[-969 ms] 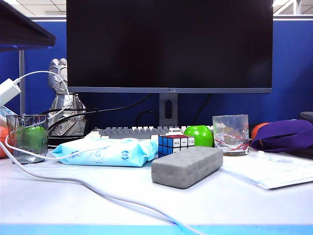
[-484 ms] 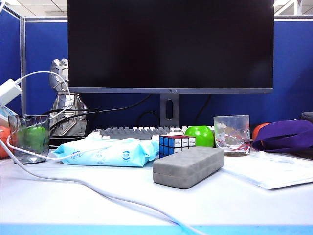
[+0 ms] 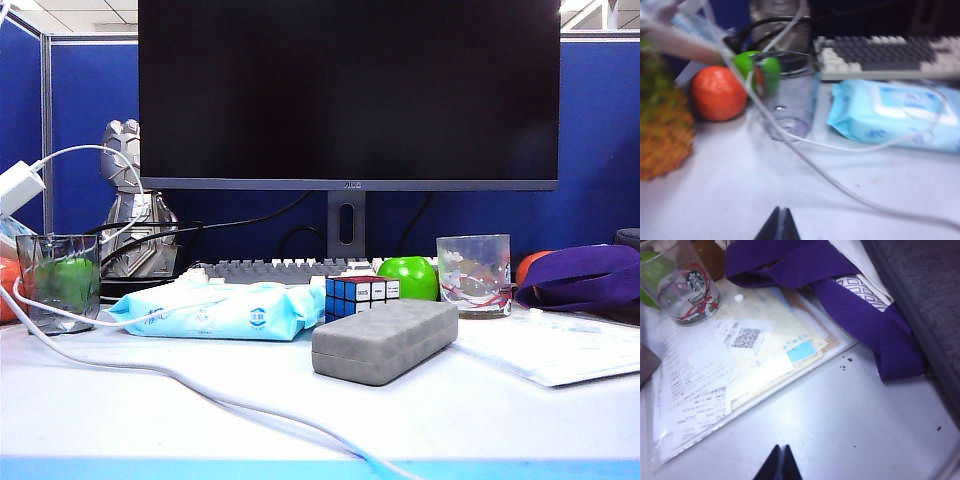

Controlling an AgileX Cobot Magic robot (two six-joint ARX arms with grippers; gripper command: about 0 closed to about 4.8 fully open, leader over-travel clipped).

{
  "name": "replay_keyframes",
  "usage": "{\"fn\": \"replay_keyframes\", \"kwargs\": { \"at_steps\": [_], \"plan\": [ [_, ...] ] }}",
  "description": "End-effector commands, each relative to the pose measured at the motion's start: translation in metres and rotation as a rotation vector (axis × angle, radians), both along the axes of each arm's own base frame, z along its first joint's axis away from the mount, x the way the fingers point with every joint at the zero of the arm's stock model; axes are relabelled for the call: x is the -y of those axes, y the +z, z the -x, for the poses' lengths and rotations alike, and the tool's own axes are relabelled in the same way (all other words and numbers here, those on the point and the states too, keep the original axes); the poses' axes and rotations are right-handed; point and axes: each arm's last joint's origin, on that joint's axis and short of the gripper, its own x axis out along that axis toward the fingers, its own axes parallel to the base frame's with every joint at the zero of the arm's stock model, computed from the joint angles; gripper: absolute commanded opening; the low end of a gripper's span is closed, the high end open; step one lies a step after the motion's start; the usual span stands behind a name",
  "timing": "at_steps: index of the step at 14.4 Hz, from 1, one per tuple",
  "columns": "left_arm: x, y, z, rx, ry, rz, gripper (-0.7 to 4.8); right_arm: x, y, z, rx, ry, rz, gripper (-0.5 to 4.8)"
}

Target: Pick up the glasses, fold the temples of the glasses, place the glasses into the glasses case, and finally close the glasses case.

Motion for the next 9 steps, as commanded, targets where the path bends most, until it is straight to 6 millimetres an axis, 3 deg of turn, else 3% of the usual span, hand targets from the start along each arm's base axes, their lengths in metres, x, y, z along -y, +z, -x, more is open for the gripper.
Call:
{"fn": "replay_keyframes", "kwargs": {
  "at_steps": [1,2,3,9],
  "plan": [
    [-0.0038,-0.0018,0.0001,-0.023,0.017,0.088,-0.06,0.0000,-0.0015,0.0000,-0.005,-0.002,0.000,-0.05],
    [-0.0053,-0.0018,0.0000,-0.021,0.031,0.070,-0.06,0.0000,-0.0015,0.0000,-0.005,-0.002,0.000,-0.05],
    [-0.0071,-0.0018,0.0000,-0.012,0.034,-0.055,-0.06,0.0000,-0.0015,0.0000,-0.005,-0.002,0.000,-0.05],
    [-0.0081,-0.0016,-0.0001,-0.010,0.058,-0.070,-0.05,0.0000,-0.0015,0.0000,-0.005,-0.002,0.000,-0.05]
  ]
}}
